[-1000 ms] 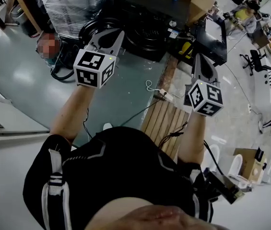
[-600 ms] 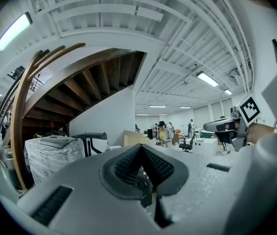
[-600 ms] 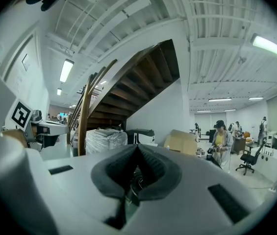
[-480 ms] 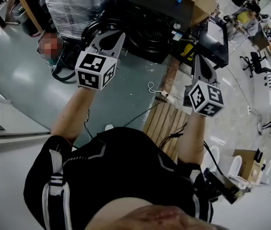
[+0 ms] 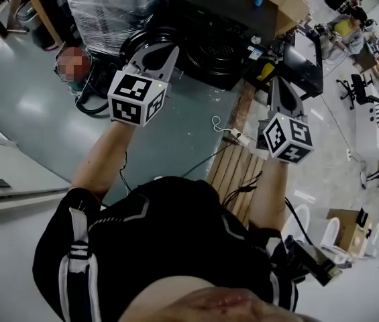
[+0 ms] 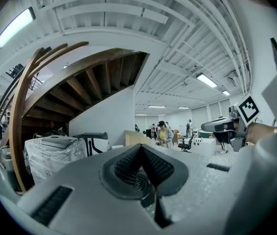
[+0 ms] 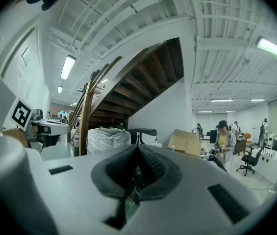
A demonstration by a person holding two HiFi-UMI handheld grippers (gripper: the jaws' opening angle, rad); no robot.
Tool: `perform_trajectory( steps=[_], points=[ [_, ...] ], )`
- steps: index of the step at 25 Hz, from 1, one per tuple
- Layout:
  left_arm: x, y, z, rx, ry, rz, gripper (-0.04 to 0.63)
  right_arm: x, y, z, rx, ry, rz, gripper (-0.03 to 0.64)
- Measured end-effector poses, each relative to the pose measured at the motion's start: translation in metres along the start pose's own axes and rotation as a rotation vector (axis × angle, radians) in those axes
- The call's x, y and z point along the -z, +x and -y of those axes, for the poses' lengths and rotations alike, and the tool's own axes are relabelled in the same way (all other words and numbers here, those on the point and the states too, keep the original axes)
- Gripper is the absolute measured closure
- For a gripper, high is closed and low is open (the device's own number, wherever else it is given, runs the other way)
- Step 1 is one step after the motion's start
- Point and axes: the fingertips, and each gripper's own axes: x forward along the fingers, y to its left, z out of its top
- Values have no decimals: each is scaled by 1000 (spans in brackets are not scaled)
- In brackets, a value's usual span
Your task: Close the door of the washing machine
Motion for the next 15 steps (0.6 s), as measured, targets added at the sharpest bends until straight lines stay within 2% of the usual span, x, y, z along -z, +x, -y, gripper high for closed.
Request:
perform_trajectory(
  steps=[4,9,15],
  points=[
    [3,-3,-11,24,16,-3,593,3,6,-17,5,-4,-8,612],
    [16,3,-20,36,-7,-15,594,3,18,-22,9,-32,-19,612],
    [23,25,-40,-5,5,-14,594,11,57,-17,-31,-15,-20,612]
  ],
)
